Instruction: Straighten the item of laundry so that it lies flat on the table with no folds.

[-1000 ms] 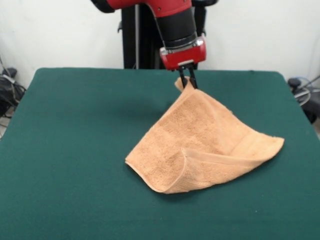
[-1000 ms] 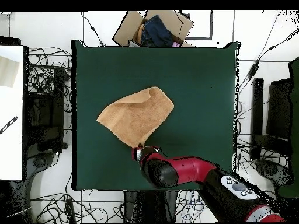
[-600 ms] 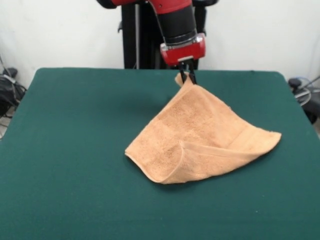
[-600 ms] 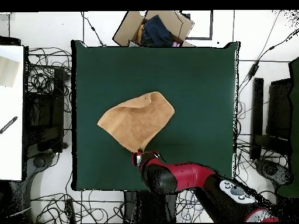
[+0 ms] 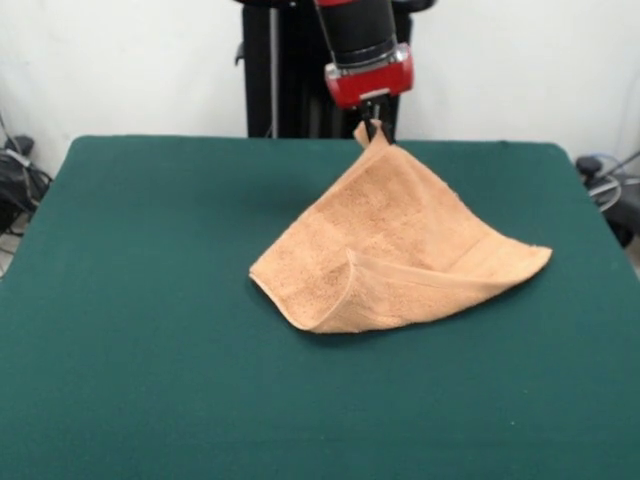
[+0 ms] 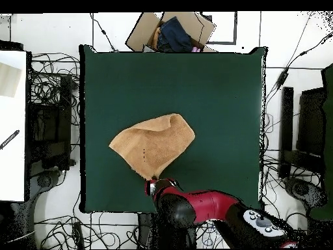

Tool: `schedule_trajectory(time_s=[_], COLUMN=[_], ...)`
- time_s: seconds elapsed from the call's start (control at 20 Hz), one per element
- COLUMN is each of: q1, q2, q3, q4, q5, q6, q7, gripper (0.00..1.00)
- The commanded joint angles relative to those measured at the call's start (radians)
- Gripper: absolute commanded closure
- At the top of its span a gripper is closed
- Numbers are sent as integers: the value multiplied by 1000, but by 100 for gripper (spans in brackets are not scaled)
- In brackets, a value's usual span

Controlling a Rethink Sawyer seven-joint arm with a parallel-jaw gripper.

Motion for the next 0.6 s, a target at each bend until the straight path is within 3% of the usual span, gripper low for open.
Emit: schedule_trajectory(time_s=[0.05,0.4,0.55,0.6], q1=[25,76,125,123], q2=[-13,34,25,21], q3=[-63,-145,-223,-229], q4=[34,-5,-14,-14], q5=[-56,-74,-62,-56], q6=[-62,-139,-195,-202], q7=[119,123,139,136], gripper=[100,100,100,0])
